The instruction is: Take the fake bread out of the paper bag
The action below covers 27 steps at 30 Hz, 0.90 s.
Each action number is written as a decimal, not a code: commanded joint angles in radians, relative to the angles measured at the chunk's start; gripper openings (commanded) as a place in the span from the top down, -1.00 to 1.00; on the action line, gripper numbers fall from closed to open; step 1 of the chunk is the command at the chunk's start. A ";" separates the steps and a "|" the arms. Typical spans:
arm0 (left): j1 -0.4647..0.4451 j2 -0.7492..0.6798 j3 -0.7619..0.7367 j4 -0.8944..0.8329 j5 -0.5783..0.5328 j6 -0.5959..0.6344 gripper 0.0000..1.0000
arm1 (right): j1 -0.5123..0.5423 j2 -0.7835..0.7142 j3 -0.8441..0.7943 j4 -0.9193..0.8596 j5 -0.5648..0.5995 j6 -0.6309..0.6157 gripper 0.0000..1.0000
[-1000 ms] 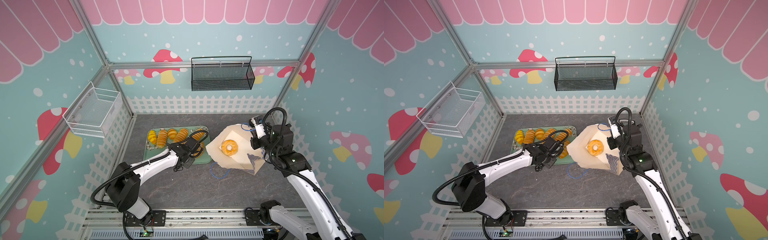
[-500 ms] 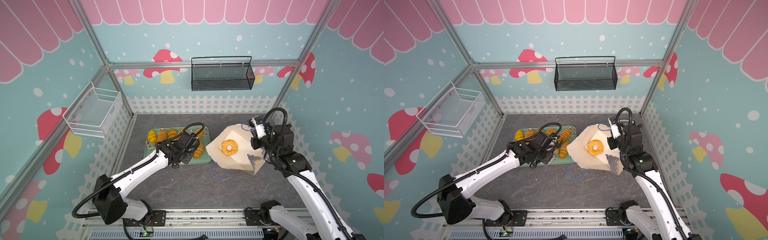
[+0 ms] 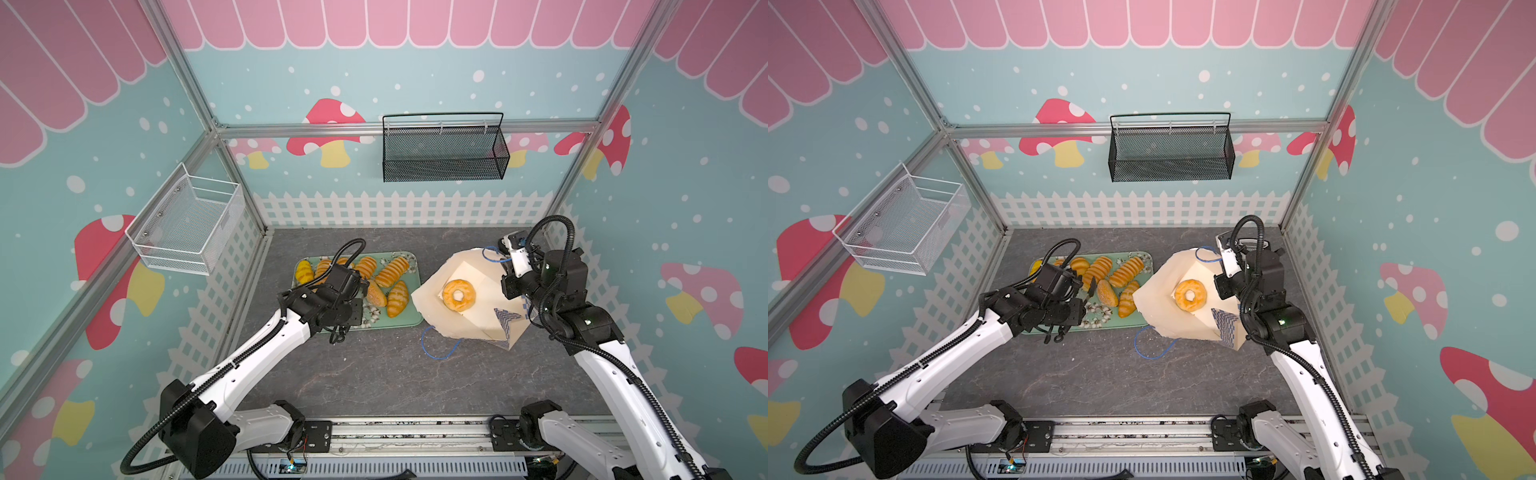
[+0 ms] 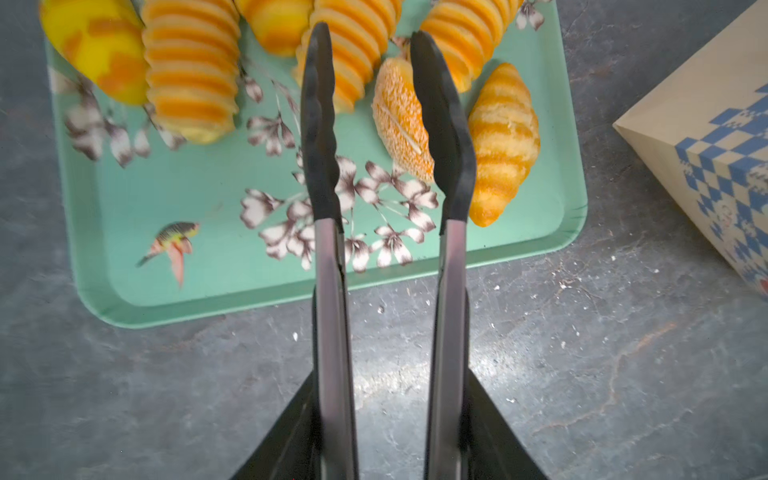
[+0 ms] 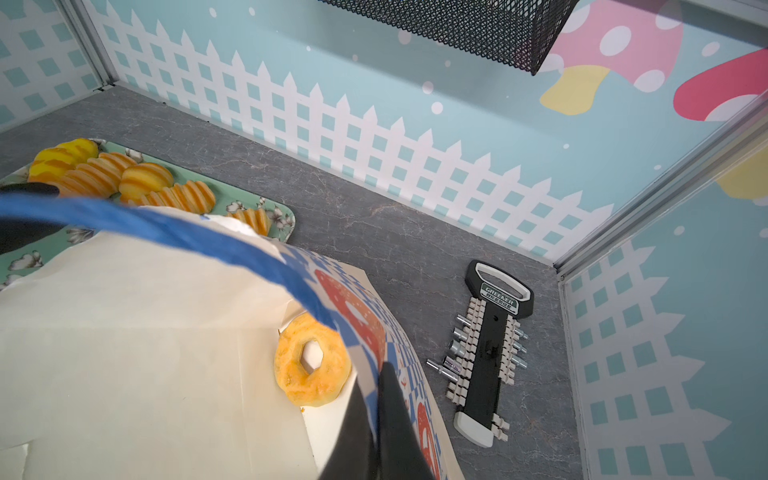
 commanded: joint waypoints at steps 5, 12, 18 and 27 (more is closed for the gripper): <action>0.079 -0.051 -0.150 0.267 0.247 -0.232 0.02 | 0.005 -0.022 -0.017 0.019 -0.010 0.003 1.00; 0.114 -0.010 -0.217 0.414 0.336 -0.322 -0.07 | 0.005 -0.031 -0.026 0.017 -0.007 0.000 1.00; 0.126 0.022 -0.226 0.453 0.339 -0.356 -0.13 | 0.005 -0.036 -0.029 0.018 -0.004 0.000 1.00; 0.126 0.088 -0.226 0.466 0.330 -0.389 -0.16 | 0.005 -0.053 -0.045 0.019 0.005 -0.006 1.00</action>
